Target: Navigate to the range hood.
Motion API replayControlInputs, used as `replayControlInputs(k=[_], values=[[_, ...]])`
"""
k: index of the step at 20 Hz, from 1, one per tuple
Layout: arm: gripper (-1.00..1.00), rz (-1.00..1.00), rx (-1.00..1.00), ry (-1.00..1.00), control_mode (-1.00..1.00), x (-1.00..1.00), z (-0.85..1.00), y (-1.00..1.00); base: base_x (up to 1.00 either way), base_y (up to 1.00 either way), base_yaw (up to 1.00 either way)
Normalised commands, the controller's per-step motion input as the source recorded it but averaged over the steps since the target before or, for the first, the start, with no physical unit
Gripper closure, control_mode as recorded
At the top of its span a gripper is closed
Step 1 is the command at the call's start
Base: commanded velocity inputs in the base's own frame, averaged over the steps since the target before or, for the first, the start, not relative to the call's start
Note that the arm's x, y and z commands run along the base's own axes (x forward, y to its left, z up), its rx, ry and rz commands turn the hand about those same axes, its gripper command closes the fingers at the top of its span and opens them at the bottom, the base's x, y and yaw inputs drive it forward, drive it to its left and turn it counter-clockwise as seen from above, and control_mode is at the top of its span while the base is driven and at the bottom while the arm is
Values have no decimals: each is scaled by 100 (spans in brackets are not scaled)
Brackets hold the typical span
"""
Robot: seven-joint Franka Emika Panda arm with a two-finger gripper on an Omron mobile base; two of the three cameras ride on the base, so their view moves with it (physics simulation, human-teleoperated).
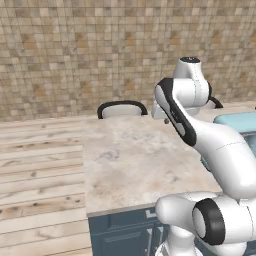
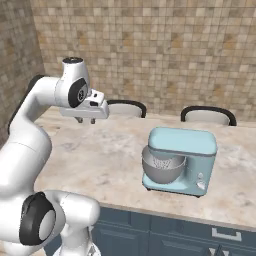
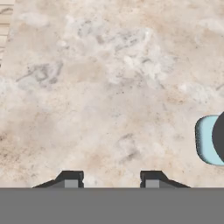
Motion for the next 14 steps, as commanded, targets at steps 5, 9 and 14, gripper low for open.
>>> replayControlInputs(k=[5,9,14], values=[[-100,0,0,0,100,0,0,0,-17,0,0],[-100,0,0,0,100,0,0,0,-92,-1,-6],[-100,0,0,0,100,0,0,0,-23,15,-65]])
